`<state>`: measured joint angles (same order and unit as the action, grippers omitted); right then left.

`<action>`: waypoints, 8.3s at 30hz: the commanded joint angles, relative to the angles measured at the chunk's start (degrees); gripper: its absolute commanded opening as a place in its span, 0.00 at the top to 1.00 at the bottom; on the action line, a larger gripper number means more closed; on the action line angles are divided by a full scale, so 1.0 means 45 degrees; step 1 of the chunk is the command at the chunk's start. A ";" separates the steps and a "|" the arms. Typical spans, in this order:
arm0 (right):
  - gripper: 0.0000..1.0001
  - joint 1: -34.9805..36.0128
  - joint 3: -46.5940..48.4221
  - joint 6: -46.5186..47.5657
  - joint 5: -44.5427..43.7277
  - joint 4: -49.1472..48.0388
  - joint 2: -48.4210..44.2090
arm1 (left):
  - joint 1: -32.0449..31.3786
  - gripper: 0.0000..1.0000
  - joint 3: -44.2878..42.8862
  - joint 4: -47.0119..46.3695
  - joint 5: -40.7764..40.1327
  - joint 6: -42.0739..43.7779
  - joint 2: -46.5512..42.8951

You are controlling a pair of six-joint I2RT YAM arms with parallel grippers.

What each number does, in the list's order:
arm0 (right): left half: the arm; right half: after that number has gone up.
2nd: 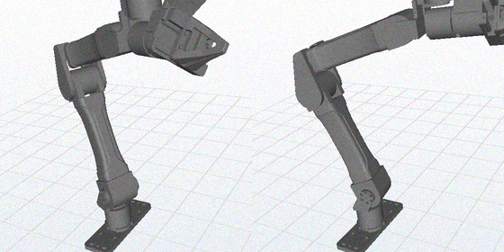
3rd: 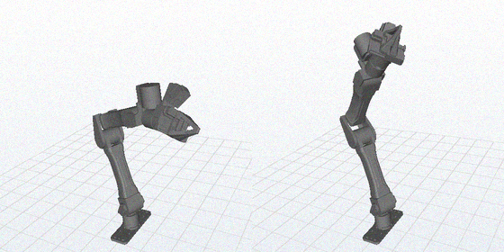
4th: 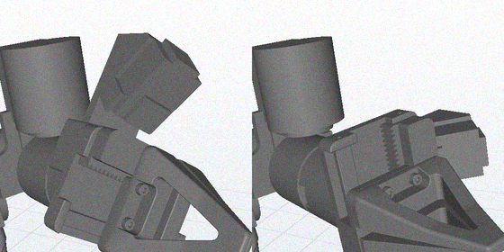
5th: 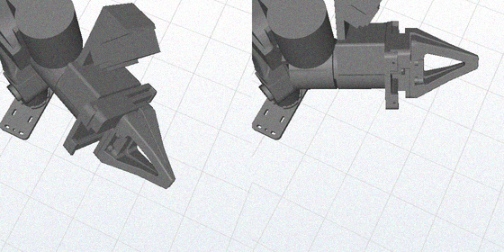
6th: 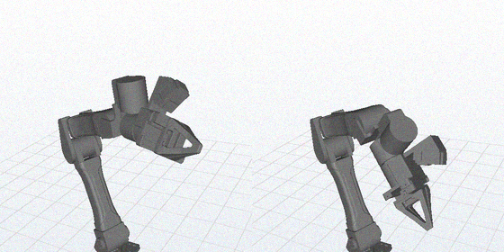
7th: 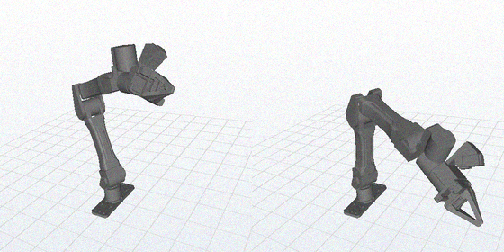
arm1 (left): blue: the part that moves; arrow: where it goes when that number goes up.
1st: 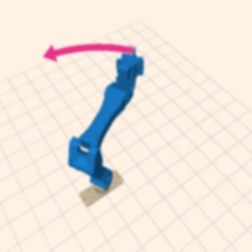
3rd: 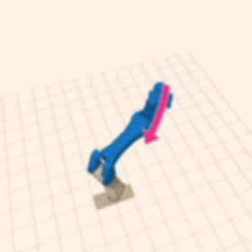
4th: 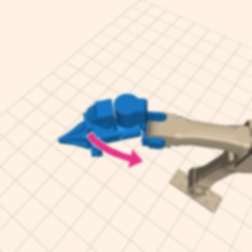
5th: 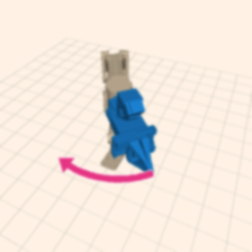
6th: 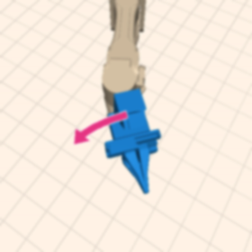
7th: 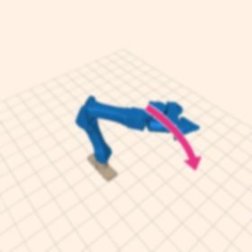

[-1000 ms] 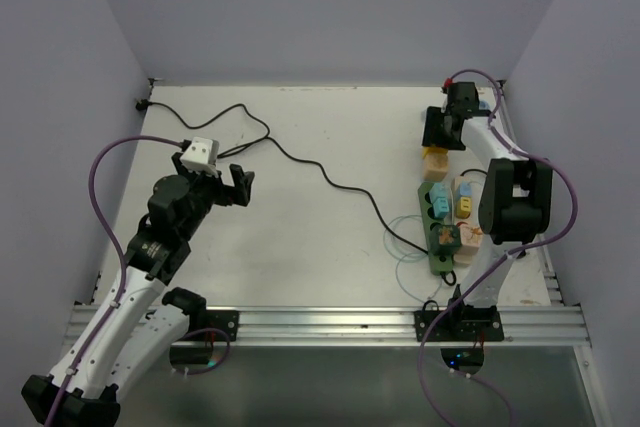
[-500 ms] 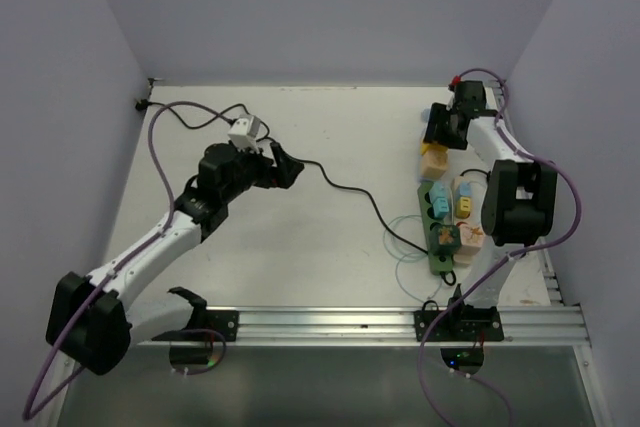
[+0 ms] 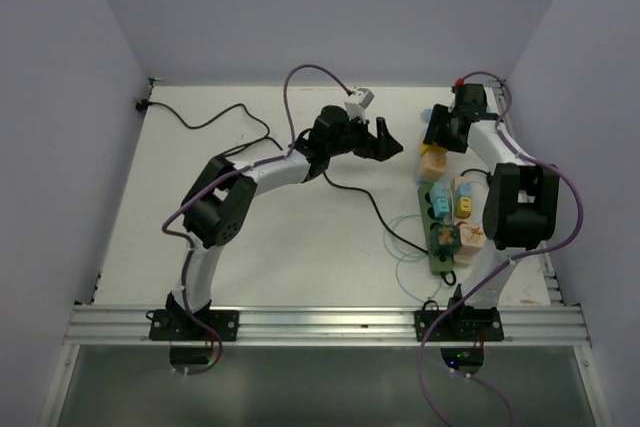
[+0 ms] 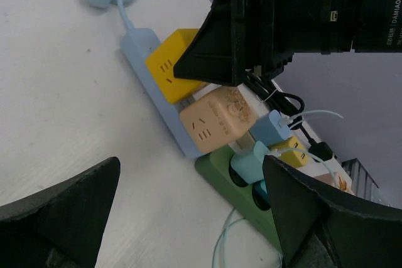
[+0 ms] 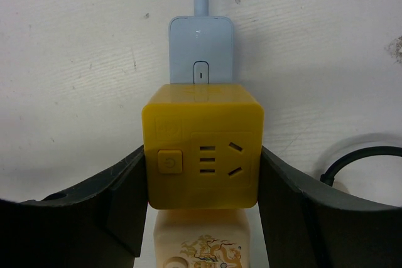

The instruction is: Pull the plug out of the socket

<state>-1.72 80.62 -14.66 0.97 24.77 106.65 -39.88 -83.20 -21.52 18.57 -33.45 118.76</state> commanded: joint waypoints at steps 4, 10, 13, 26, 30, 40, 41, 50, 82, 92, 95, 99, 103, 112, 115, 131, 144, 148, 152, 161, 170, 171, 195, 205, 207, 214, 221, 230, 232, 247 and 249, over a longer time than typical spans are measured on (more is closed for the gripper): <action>0.85 -0.0048 0.0131 -0.0552 -0.0119 -0.0662 -0.0830 | -0.0766 0.00 -0.3384 -0.0297 0.0991 -0.0456 0.2822; 0.87 -0.0068 0.0405 -0.0806 -0.0021 -0.0662 -0.0537 | -0.1255 0.00 -0.4557 -0.0218 0.1049 -0.0574 0.4250; 0.87 -0.0048 0.0366 -0.0903 0.0038 -0.0739 -0.0536 | -0.1333 0.00 -0.5084 -0.0296 0.1069 -0.0847 0.4817; 0.87 -0.0068 -0.0259 -0.0767 0.0253 -0.1033 -0.0692 | -0.1392 0.00 -0.7116 -0.0315 0.0249 -0.1725 0.6206; 0.87 -0.0048 -0.0279 -0.0708 0.0155 -0.1014 -0.0731 | -0.1392 0.06 -0.7606 0.0230 0.0327 -0.1746 0.6636; 0.88 -0.0516 -0.0064 -0.1176 0.1403 -0.1110 -0.0595 | -0.1392 0.18 -0.4912 -0.0198 -0.0161 -0.1102 0.6148; 0.88 -0.0730 -0.0103 -0.1332 0.1579 -0.1169 -0.0595 | -0.1392 0.18 -0.4833 -0.0218 -0.0219 -0.1043 0.6148; 0.88 -0.1552 -0.0455 -0.1550 0.2890 -0.1619 -0.0653 | -0.1373 0.22 -0.3797 -0.0725 -0.0396 -0.1121 0.6128; 0.88 -0.0140 -0.0117 -0.1076 0.0562 -0.0385 -0.1413 | -0.1919 0.29 -0.4227 0.0876 -0.1958 0.0208 0.6578; 0.88 -0.0849 -0.0787 -0.0982 0.1582 -0.0936 -0.2040 | -0.1841 0.29 -0.3796 0.0465 -0.1568 -0.0105 0.6402; 0.88 -0.0849 -0.0261 -0.0806 0.1173 -0.0235 -0.2001 | -0.1822 0.30 -0.3894 0.0582 -0.1548 -0.0086 0.6460; 0.89 -0.0442 0.0423 -0.0689 0.0081 0.0898 -0.2157 | -0.1822 0.30 -0.4167 0.0757 -0.1548 -0.0125 0.6578; 0.90 0.0185 0.0970 -0.0474 -0.1055 0.1622 -0.1749 | -0.1880 0.30 -0.4617 0.1167 -0.1645 0.0128 0.6773; 0.89 0.0206 0.1556 -0.0688 -0.1251 0.2130 -0.2156 | -0.1900 0.27 -0.4734 0.1208 -0.1275 0.0382 0.6637; 0.88 0.0069 0.1889 -0.0727 -0.1505 0.2482 -0.2411 | -0.1900 0.21 -0.4832 0.1227 -0.1021 0.0577 0.6403; 0.81 -0.0068 0.1909 -0.0767 0.0132 0.2816 -0.3935 | -0.1335 0.00 -0.4288 0.1444 -0.0318 0.1828 0.2362; 0.73 0.2508 0.3097 -0.1507 0.3024 0.1018 -0.0856 | -0.0124 0.00 0.2470 0.3406 -0.3675 0.2707 -0.5410; 0.73 0.3407 0.4056 -0.2347 0.3901 0.0181 0.0847 | 0.0734 0.00 0.3466 0.5381 -0.4667 0.3252 -0.7770; 0.73 0.4206 0.4758 -0.3382 0.4879 -0.1478 0.2332 | 0.0873 0.00 0.3586 0.7258 -0.6838 0.4035 -0.9435; 0.71 0.5555 0.7858 -0.5218 0.5624 -0.2946 0.6196 | 0.0932 0.00 0.5615 0.6621 -0.7814 0.5675 -1.2444; 0.68 0.5987 1.0893 -0.6703 0.5799 -0.2907 0.8760 | 0.0932 0.00 0.6223 0.6695 -0.8228 0.6184 -1.2582; 0.66 0.5987 1.0874 -0.6878 0.5819 -0.2927 0.8915 | 0.0932 0.00 0.6204 0.6696 -0.8247 0.6242 -1.2582; 0.23 0.5128 0.7749 -0.6374 0.5096 -0.1814 0.7024 | 0.0893 0.00 0.6204 0.6930 -0.8520 0.6457 -1.2504; 0.17 0.4835 0.7963 -0.5006 0.5624 -0.0899 0.5542 | 0.0893 0.00 0.6243 0.6853 -0.8677 0.6555 -1.2524; 0.16 0.4679 0.7905 -0.4635 0.5605 -0.0663 0.4955 | 0.0893 0.00 0.6223 0.6833 -0.8599 0.6536 -1.2446; 0.14 0.3722 0.6523 -0.1981 0.0720 0.3025 0.1753 | 0.0913 0.00 0.5774 0.7203 -0.8131 0.6067 -1.1958; 0.11 0.3097 0.3300 -0.0767 -0.2926 0.4300 -0.0612 | 0.0913 0.00 0.5599 0.7223 -0.7545 0.5657 -1.1899; 0.10 0.2159 0.0328 -0.0806 -0.2989 0.3362 -0.1708 | 0.0913 0.00 0.5597 0.7438 -0.7173 0.5617 -1.1879; 0.10 0.2081 0.0210 -0.0786 -0.3086 0.3323 -0.1630 | 0.0913 0.00 0.5598 0.7496 -0.7173 0.5656 -1.1840; 0.28 0.1319 -0.0435 -0.1451 -0.1917 0.1995 -0.0830 | 0.0913 0.00 0.5637 0.7497 -0.7076 0.5755 -1.1723; 0.31 0.1299 -0.0357 -0.1353 -0.1740 0.2092 -0.0732 | 0.0913 0.00 0.5540 0.7458 -0.6978 0.5443 -1.1568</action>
<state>4.62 79.02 -20.47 -8.82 36.58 102.48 -35.75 -56.29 12.25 -13.85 -7.94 65.89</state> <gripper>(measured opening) 0.700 0.996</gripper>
